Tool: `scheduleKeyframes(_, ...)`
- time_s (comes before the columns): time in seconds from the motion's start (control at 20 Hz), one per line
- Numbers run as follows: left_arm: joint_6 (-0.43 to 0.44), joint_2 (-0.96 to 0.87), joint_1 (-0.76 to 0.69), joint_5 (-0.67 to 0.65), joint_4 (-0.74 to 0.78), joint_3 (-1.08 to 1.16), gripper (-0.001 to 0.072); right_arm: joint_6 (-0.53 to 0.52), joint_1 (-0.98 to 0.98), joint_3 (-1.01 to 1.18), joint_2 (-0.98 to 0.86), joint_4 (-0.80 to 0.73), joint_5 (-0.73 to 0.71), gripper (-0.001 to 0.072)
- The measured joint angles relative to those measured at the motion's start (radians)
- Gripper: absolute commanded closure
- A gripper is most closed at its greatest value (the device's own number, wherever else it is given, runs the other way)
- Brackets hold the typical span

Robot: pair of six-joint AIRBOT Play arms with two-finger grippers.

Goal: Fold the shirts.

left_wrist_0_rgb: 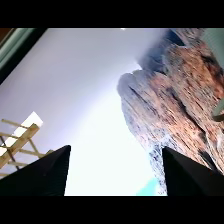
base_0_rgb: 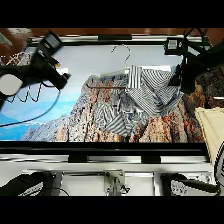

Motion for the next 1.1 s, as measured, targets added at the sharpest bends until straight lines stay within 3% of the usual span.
scheduleKeyframes(0.05,-0.062,0.007,0.032,0.0,0.003,0.024,0.0058,0.01,0.0,0.0,0.01,0.0,0.0,0.0637)
scheduleKeyframes(0.15,-0.208,0.021,0.104,-0.024,0.005,0.052,0.0247,0.034,0.0,0.0,0.032,0.005,0.001,0.0638)
scheduleKeyframes(0.35,-0.413,0.038,0.268,-0.138,-0.052,0.05,0.0233,0.146,0.0,0.0,0.088,0.064,0.006,0.0638)
scheduleKeyframes(0.45,-0.455,0.039,0.327,-0.178,-0.162,0.007,0.0101,0.224,0.0,0.0,0.116,0.106,0.017,0.0638)
scheduleKeyframes(0.7,-0.446,0.04,0.312,-0.178,-0.549,-0.228,0.0098,0.396,0.0,0.0,0.163,0.165,0.027,0.0638)
scheduleKeyframes(1.1,-0.381,-0.013,-0.024,0.109,-0.93,-0.467,0.0115,0.491,0.075,0.0,0.177,0.143,0.024,0.0638)
